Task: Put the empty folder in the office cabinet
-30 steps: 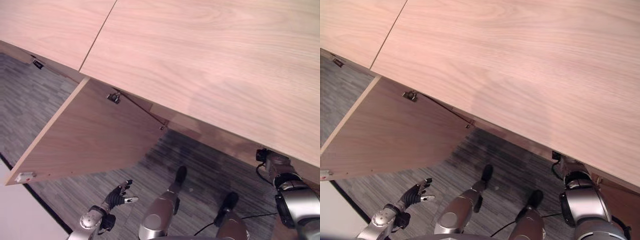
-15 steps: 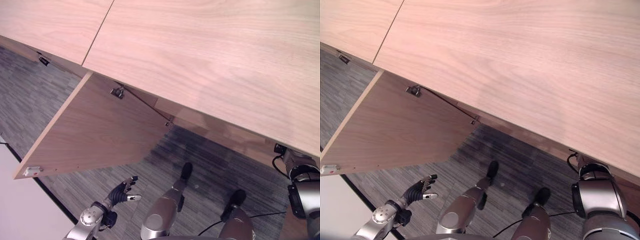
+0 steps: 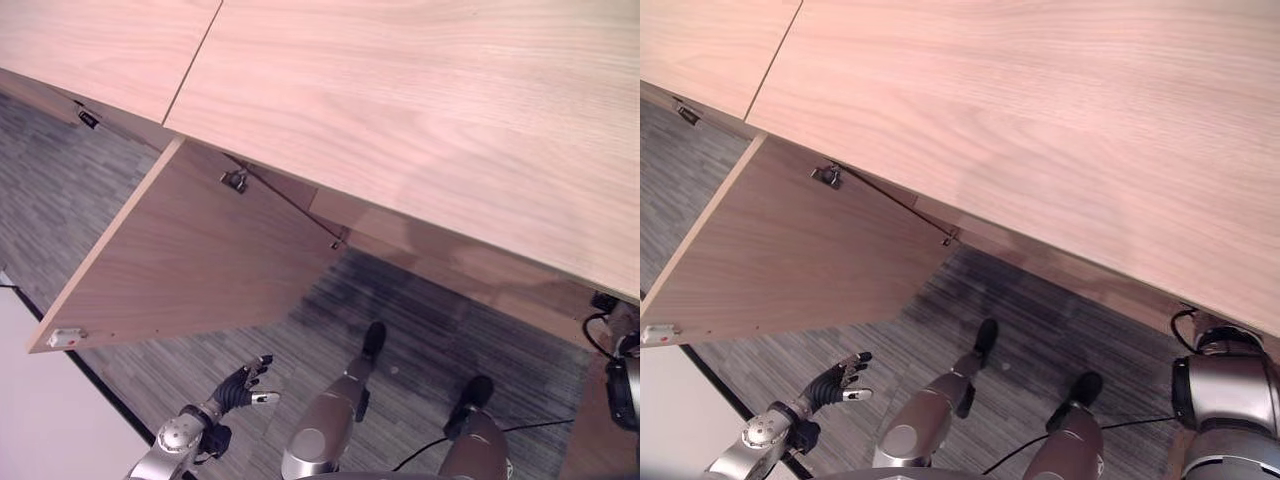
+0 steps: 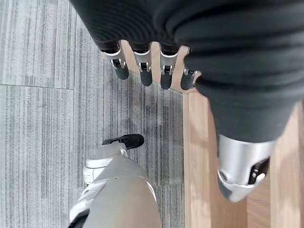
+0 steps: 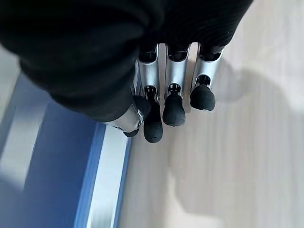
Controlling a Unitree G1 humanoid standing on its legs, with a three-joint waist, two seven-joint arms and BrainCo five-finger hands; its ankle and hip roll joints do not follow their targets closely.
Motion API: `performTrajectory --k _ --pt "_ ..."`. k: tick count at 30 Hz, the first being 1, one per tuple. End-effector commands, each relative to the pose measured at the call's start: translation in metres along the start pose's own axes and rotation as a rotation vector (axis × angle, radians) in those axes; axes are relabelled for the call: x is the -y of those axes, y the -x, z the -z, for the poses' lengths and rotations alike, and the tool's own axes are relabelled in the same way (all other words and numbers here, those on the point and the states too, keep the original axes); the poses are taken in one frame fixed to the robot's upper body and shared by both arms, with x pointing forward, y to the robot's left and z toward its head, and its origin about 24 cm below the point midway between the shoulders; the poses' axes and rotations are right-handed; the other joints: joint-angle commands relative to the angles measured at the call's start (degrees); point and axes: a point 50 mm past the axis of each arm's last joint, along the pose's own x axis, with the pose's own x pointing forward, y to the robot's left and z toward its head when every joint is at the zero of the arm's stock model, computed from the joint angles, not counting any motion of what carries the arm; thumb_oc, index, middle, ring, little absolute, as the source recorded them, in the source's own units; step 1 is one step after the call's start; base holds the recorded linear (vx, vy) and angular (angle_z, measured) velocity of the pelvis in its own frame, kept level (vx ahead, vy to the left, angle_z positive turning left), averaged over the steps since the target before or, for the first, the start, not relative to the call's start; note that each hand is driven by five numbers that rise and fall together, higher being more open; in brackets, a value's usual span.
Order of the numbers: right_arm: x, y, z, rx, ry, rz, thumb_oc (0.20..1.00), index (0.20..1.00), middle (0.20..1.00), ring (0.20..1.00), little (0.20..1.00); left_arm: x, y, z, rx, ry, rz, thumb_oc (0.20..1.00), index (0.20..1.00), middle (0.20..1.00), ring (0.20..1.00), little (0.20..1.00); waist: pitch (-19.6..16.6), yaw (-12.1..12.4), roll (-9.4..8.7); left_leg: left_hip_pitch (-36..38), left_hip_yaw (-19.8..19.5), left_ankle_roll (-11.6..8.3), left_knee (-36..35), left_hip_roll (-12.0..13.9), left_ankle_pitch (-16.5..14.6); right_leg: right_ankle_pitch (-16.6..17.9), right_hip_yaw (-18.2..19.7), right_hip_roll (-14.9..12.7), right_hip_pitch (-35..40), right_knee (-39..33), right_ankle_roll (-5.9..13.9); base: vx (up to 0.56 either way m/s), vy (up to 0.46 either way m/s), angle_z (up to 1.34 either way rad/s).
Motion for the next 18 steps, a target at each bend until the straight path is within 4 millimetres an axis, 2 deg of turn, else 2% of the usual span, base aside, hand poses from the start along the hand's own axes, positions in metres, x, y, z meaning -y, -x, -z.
performTrajectory --k 1,3,9,11,16,17,18 --pt "0.031 -0.001 -0.069 0.242 -0.073 0.083 0.2 0.2 0.2 0.2 0.2 -0.011 0.01 0.005 -0.016 -0.001 -0.025 1.0 1.0 1.0 1.0 1.0 -1.0 1.0 -2.65 3.3 -2.6 -1.83 -0.6 1.5 -7.7 0.4 3.3 -0.4 2.3 -1.5 2.58 0.0 -0.016 -0.04" --pt "0.054 -0.001 -0.082 0.27 -0.098 0.136 0.2 0.2 0.2 0.2 0.2 -0.017 0.013 0.005 -0.017 0.004 -0.046 1.0 1.0 1.0 1.0 1.0 -1.1 0.2 -3.53 3.6 -2.5 -1.86 -0.8 1.5 -7.8 0.7 3.3 -0.2 2.5 -1.9 2.6 -0.01 -0.018 -0.04" --pt "0.062 -0.001 -0.079 0.258 -0.103 0.149 0.2 0.2 0.2 0.2 0.2 -0.023 0.015 0.006 -0.012 0.018 -0.08 1.0 1.0 1.0 1.0 1.0 -1.0 -0.7 -4.16 3.8 -1.8 -1.76 -1.0 1.8 -7.9 1.0 4.1 -0.1 2.3 -2.2 2.61 -0.01 0.001 -0.04" --pt "0.058 -0.002 -0.075 0.249 -0.102 0.138 0.2 0.2 0.2 0.2 0.2 -0.023 0.015 0.007 -0.017 0.02 -0.084 1.0 1.0 1.0 1.0 1.0 -1.0 -0.9 -4.23 3.9 -1.6 -1.71 -0.9 1.8 -7.9 1.1 4.3 -0.1 2.3 -2.2 2.63 0.0 0.0 -0.07" --pt "0.03 -0.001 -0.063 0.249 -0.145 0.038 0.2 0.2 0.2 0.2 0.2 -0.022 0.015 0.012 -0.034 0.042 -0.103 1.0 1.0 1.0 1.0 1.0 -1.1 -1.3 -4.54 4.3 -1.1 -1.68 -0.6 2.0 -8.1 1.2 4.8 0.2 2.8 -2.5 2.61 0.0 -0.002 -0.05" --pt "0.029 -0.001 -0.062 0.248 -0.146 0.038 0.2 0.2 0.2 0.2 0.2 -0.022 0.015 0.012 -0.034 0.042 -0.103 1.0 1.0 1.0 1.0 1.0 -1.1 -1.3 -4.57 4.3 -1.1 -1.68 -0.6 2.0 -8.1 1.2 4.8 0.2 2.8 -2.6 2.61 0.0 0.0 0.0" --pt "0.017 0.0 -0.056 0.247 -0.158 -0.011 0.2 0.2 0.2 0.2 0.2 -0.022 0.014 0.014 -0.04 0.05 -0.112 1.0 1.0 1.0 1.0 1.0 -1.2 -1.5 -4.71 4.5 -1.1 -1.69 -0.5 2.1 -8.2 1.2 4.8 0.3 3.2 -2.7 2.57 0.0 0.0 0.0"
